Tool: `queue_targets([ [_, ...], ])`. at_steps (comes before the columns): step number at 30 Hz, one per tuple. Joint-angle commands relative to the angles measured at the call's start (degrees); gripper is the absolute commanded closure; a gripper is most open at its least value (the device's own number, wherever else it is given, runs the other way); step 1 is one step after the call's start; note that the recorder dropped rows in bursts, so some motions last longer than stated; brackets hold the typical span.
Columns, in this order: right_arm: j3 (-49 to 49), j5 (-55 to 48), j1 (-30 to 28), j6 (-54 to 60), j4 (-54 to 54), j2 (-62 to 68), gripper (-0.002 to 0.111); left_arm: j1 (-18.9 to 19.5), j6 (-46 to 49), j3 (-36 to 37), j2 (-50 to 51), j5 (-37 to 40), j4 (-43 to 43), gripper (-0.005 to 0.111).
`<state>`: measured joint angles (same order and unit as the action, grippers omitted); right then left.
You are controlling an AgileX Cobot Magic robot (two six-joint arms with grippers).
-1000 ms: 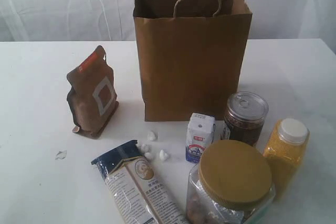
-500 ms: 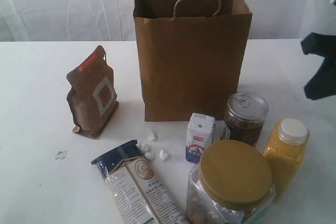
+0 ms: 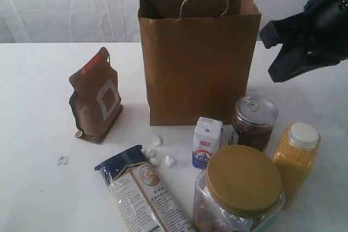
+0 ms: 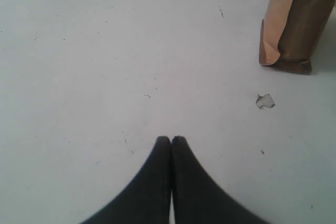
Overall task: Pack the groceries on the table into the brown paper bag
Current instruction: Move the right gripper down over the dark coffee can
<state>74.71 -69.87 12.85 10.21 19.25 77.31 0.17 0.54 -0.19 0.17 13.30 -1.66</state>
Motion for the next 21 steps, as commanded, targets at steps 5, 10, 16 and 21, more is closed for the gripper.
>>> queue_targets([
  [5, 1.92, -0.09, 11.31, -2.89, -5.95, 3.53, 0.108, -0.33, -0.54, 0.19, -0.17, 0.01, 0.02, 0.107],
  [10, 1.92, -0.09, 15.56, -6.77, -13.74, 5.76, 0.108, -0.33, -0.54, 0.19, -0.17, 0.01, 0.02, 0.107],
  [16, 1.92, 6.62, 15.58, -8.77, -16.11, 6.24, 0.108, -0.33, -0.54, 0.19, -0.17, 0.01, 0.02, 0.107],
  [21, 1.92, 6.13, 15.58, 1.46, -16.11, 6.24, 0.107, -0.33, -0.54, 0.19, -0.17, 0.01, 0.02, 0.107],
])
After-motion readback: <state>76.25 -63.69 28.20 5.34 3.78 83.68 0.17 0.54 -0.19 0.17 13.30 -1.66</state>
